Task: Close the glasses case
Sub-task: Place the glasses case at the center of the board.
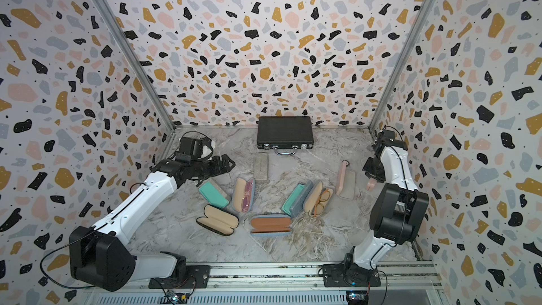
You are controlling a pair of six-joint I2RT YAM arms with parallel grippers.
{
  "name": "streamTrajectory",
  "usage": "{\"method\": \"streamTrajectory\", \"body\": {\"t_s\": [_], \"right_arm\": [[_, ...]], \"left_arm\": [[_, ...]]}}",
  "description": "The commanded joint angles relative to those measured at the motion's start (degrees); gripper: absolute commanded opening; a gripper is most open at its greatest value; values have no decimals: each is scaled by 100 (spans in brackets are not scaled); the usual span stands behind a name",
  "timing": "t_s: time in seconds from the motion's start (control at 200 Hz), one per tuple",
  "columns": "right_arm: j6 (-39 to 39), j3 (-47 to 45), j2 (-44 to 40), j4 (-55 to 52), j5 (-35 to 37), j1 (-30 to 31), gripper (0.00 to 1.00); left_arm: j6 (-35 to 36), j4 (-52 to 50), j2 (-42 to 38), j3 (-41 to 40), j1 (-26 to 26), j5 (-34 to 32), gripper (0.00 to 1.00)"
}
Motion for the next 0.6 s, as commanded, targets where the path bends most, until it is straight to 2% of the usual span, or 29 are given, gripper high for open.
{"method": "streamTrajectory", "body": {"t_s": [0.0, 0.335, 0.596], "right_arm": [[121, -189, -134, 139, 112, 12, 13], [256, -886, 90, 521, -70, -50, 14], [262, -1173, 120, 622, -149, -50, 19]], "left_arm": [[-22, 224, 79, -46, 28, 118, 92], [-24, 199, 104, -53, 26, 157, 92], [-45, 215, 88, -67, 29, 182, 92]]}}
